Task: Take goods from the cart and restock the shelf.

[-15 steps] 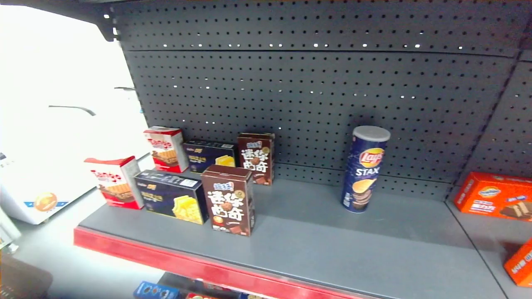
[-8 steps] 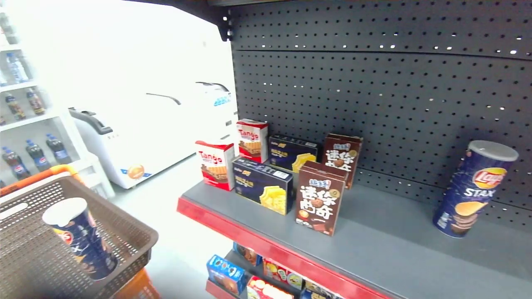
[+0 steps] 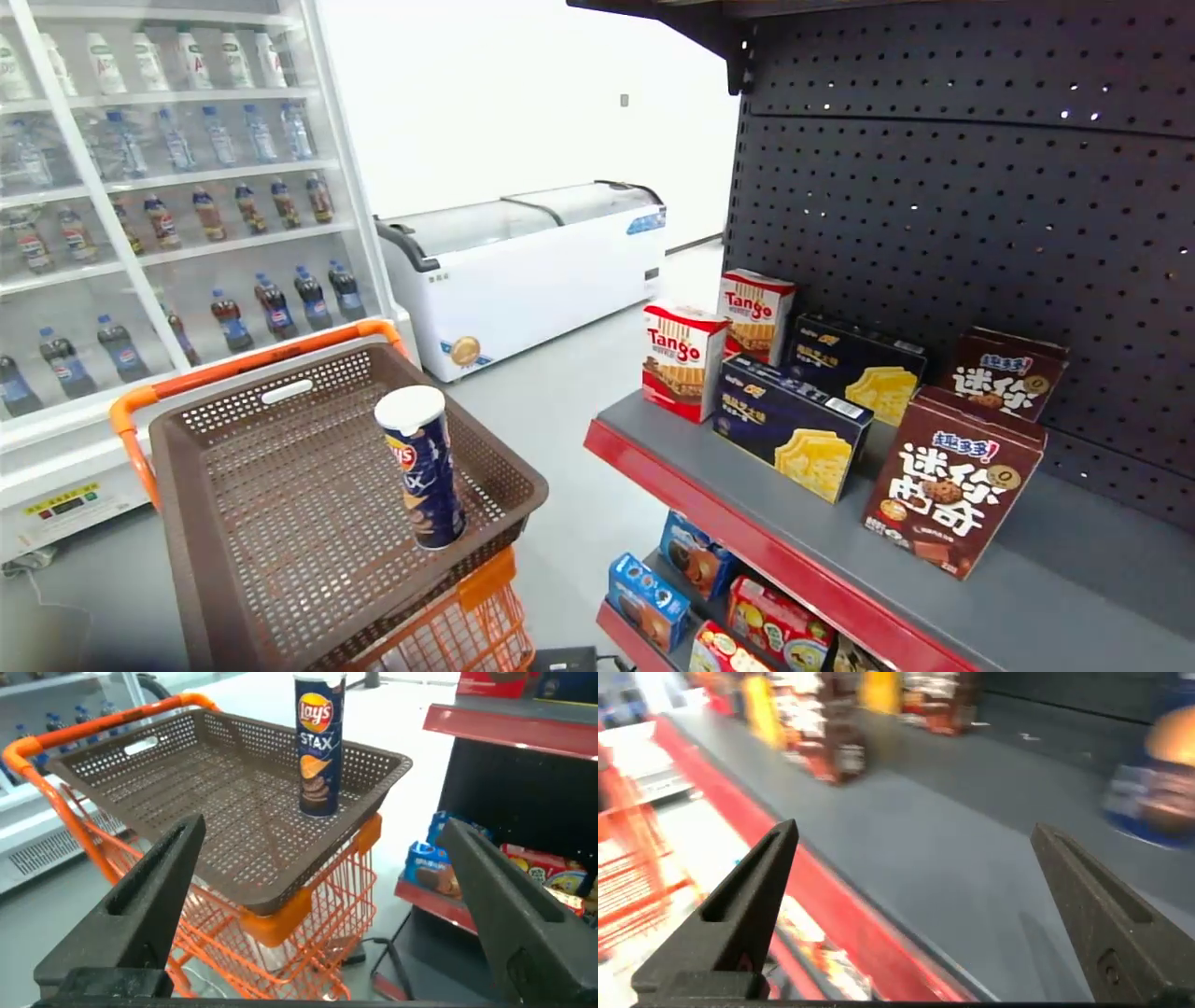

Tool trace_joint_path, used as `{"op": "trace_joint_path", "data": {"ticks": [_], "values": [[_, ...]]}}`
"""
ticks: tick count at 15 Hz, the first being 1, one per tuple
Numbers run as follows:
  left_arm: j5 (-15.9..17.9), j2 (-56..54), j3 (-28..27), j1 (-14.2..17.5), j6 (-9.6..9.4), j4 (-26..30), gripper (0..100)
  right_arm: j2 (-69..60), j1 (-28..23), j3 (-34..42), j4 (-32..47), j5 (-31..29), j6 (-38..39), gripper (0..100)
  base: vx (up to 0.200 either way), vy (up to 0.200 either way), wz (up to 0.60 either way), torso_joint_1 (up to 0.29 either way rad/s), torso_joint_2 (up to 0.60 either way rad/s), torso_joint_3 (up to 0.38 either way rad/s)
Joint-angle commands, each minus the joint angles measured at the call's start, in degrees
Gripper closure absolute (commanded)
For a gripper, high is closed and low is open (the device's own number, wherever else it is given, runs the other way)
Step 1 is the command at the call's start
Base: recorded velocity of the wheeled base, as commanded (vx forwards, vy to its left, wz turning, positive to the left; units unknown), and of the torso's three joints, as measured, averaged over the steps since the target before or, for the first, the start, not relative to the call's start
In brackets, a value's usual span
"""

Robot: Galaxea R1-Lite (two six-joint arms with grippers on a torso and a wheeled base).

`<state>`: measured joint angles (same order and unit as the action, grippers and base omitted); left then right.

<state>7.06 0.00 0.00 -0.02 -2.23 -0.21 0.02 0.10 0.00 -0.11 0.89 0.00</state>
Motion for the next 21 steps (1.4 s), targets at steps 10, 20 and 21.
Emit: {"op": "trace_joint_path", "data": {"ticks": [10, 20, 21], "values": [[-0.1, 23.9, -15.5, 0.1, -4.10, 3.5, 0, 0.0, 0.1, 0.0, 0.0, 0.0, 0.0, 0, 0.000, 0.000, 0.00, 0.000, 0.00, 0.000], [0.4, 65.0, -20.8, -4.4, -3.39, -18.7, 0, 0.0, 0.1, 0.0, 0.0, 0.0, 0.0, 0, 0.000, 0.000, 0.00, 0.000, 0.00, 0.000], [0.4, 69.3, -20.8, -4.5, -3.31, -24.5, 0, 0.0, 0.1, 0.0, 0.0, 0.0, 0.0, 0, 0.000, 0.000, 0.00, 0.000, 0.00, 0.000]]}}
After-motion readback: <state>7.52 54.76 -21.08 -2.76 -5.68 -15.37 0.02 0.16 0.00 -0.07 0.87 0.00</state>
